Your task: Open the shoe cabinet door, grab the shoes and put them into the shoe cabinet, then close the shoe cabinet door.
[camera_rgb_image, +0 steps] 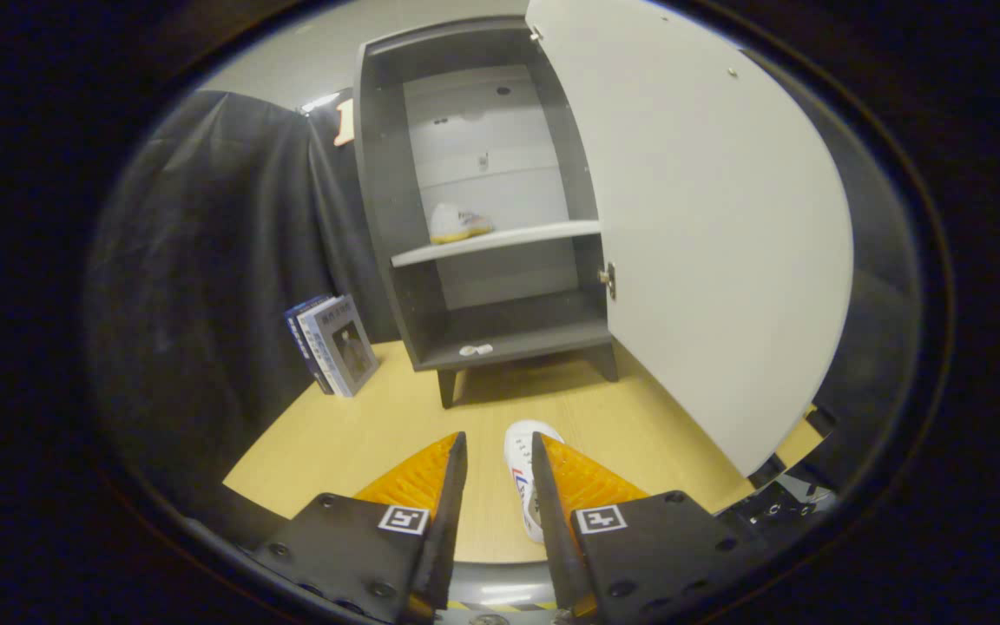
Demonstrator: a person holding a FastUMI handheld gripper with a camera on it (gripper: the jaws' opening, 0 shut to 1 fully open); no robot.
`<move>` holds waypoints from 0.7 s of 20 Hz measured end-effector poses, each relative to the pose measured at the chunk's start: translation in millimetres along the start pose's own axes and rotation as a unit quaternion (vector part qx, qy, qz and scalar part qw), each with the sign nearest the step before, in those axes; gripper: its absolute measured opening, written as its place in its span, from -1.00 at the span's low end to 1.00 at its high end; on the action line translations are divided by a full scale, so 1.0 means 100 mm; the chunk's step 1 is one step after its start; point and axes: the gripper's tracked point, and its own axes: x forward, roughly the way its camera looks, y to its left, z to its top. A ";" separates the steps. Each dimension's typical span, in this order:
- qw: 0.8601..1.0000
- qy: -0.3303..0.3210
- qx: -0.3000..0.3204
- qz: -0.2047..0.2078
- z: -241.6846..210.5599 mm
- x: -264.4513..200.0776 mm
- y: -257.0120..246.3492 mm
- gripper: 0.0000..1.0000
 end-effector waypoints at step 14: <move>0.993 0.112 -0.024 -0.032 -1.21 1.00 -0.19 0.06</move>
